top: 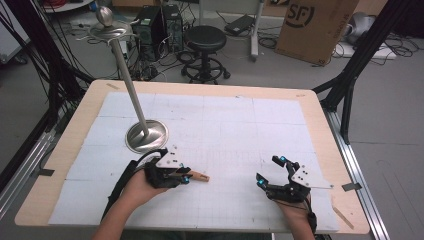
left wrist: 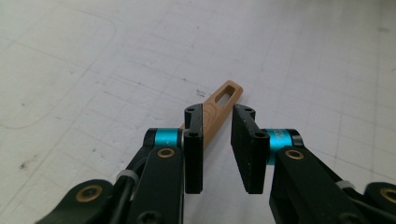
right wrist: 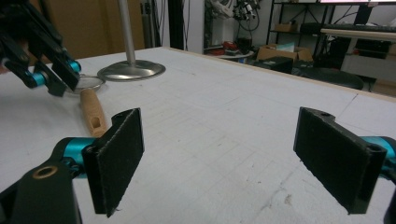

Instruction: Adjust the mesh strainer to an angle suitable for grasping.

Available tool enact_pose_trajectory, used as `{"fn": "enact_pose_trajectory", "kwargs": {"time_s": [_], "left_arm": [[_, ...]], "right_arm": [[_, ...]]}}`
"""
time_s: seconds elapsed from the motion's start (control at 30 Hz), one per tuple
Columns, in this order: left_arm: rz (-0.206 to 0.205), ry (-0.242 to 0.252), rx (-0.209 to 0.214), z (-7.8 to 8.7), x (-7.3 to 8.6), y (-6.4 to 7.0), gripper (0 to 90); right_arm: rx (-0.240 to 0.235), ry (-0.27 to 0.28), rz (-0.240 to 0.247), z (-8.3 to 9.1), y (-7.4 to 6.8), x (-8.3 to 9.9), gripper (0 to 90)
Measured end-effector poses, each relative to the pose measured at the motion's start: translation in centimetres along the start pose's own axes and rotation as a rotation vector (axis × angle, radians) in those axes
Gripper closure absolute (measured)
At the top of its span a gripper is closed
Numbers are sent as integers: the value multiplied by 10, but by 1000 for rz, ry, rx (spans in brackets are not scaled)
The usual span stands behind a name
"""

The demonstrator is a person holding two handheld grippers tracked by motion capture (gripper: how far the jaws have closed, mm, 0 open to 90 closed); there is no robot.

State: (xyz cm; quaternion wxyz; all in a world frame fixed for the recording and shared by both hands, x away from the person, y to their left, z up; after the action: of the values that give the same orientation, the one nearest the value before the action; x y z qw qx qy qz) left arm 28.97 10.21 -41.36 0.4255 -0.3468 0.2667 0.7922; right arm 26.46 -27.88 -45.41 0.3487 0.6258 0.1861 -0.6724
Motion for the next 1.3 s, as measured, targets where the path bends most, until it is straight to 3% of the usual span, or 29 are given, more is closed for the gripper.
{"fn": "enact_pose_trajectory", "kwargs": {"time_s": [0.23, 0.3, 0.63, 1.1, 1.3], "left_arm": [[55, 103, -20, 30, 10, -11, 617], [64, 108, -34, 35, 12, -14, 571], [67, 91, -75, 42, 10, -25, 422], [47, 82, -113, 46, 2, -24, 293], [21, 17, -133, 45, -3, -31, 248]], "right_arm": [[4, -1, 1, 0, 0, 0, 152], [5, -1, -1, 0, 0, 0, 152], [6, 0, 3, 0, 0, 0, 152], [3, -1, -7, 0, 0, 0, 152], [13, 3, -6, 0, 1, 0, 152]]}}
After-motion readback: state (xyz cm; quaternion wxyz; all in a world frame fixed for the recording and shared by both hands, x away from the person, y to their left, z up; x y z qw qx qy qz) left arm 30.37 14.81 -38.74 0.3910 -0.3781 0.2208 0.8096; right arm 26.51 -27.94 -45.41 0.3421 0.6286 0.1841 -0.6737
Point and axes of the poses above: each handheld gripper's, and its own axes: z roughly backward along the jaws, x roughly out of its underside, y roughly to its right, the point moved 2 cm from there along -z, roughly forward along the jaws, and after that the axes turned 11 degrees about z, right-handed, at the moved point
